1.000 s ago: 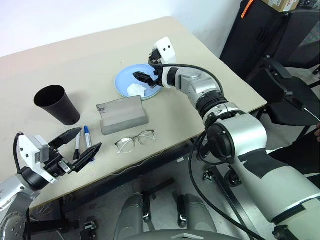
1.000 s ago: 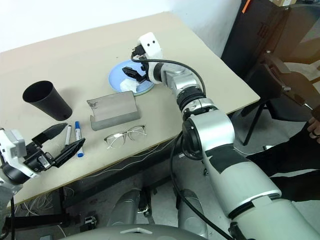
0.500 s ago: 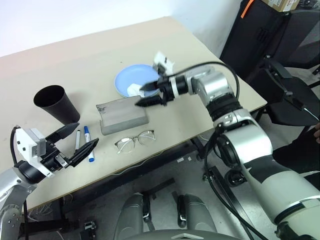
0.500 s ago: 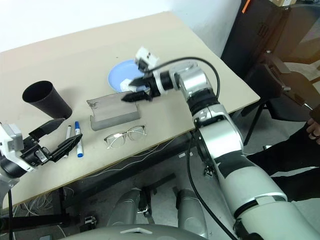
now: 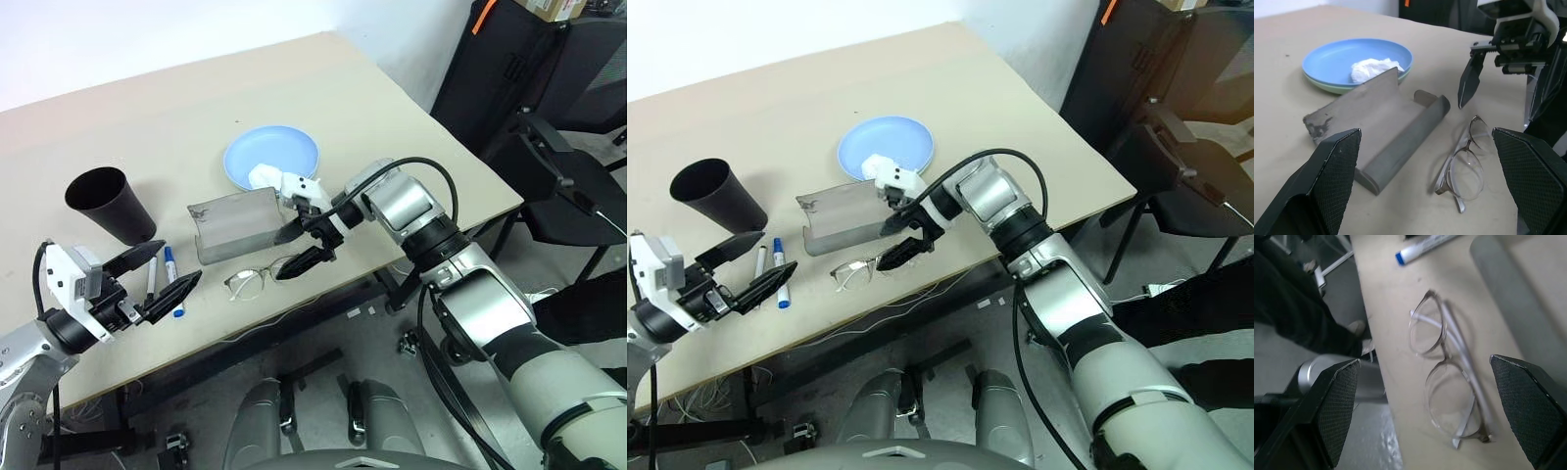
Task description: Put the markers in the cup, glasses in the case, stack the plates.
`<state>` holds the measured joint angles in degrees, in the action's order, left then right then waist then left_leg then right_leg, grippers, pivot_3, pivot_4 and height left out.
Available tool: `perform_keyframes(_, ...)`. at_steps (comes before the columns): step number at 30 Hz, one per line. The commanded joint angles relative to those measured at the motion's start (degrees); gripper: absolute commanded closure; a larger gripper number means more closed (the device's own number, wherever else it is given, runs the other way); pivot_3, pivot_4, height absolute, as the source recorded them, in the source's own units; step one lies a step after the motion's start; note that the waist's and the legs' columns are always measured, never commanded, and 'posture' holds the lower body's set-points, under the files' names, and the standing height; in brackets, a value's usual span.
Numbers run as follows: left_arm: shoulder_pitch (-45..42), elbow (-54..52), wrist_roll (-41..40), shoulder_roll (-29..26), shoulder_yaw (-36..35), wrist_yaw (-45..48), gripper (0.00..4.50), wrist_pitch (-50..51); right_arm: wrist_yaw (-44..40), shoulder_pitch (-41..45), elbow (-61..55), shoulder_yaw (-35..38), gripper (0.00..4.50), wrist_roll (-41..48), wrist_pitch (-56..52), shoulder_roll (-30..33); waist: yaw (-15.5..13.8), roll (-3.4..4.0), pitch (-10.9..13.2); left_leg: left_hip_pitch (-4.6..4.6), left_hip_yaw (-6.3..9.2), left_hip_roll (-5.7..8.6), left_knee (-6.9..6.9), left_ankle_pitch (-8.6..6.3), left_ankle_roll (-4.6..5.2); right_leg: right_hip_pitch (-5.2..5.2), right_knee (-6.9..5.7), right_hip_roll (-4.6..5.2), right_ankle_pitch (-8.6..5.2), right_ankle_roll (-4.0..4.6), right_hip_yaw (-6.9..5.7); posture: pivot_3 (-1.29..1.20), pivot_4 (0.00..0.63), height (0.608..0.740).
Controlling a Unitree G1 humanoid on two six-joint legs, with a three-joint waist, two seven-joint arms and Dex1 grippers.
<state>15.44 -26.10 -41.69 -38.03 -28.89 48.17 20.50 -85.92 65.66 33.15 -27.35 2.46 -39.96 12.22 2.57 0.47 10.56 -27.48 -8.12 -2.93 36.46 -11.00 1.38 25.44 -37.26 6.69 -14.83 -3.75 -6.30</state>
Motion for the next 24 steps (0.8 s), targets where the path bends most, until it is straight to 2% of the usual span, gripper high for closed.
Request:
perform_keyframes(1, 1.84, -2.12, 0.92, 0.14, 0.79, 0.92, 0.0, -0.94, 0.08, 2.43, 3.95, -1.23, 0.04, -1.15, 2.54, -1.2, 0.0, -0.01, 0.0, 0.0, -0.03, 0.0, -0.03, 0.0, 0.0, 0.0, 0.03, 0.0, 0.02, -0.04, -0.01, 0.0, 0.15, 0.712)
perform_keyframes(7, 7.14, -4.2, 0.8, 0.49, -0.68, 3.54, 0.0, -2.42, 2.7, 6.33, 13.81, -1.03, 0.04, -3.76, 6.68, -4.89, 0.16, -0.03, 0.0, 0.0, -0.24, -0.03, -0.21, 0.19, -0.28, -0.02, 0.03, -0.03, 0.09, -0.15, -0.02, 0.0, 0.15, 0.712)
perform_keyframes(11, 8.57, -4.44, 1.06, 0.63, -0.77, 4.06, 0.0, -3.05, 2.38, 8.14, 16.83, -0.2, 0.04, -4.09, 8.48, -6.17, 0.08, -0.04, -0.01, 0.09, -0.21, -0.05, -0.2, 0.08, -0.11, 0.07, 0.04, -0.03, 0.07, -0.12, -0.04, 0.0, 0.15, 0.712)
perform_keyframes(24, 9.07, -0.46, 3.96, 2.26, 1.22, 6.24, 0.0, -7.15, -2.26, 10.3, 18.13, -1.86, 0.04, -6.19, 12.54, -9.0, 0.13, -0.06, -0.02, 0.07, -0.23, -0.04, -0.23, 0.08, -0.11, 0.13, 0.05, 0.01, 0.05, 0.01, -0.04, 0.0, 0.15, 0.712)
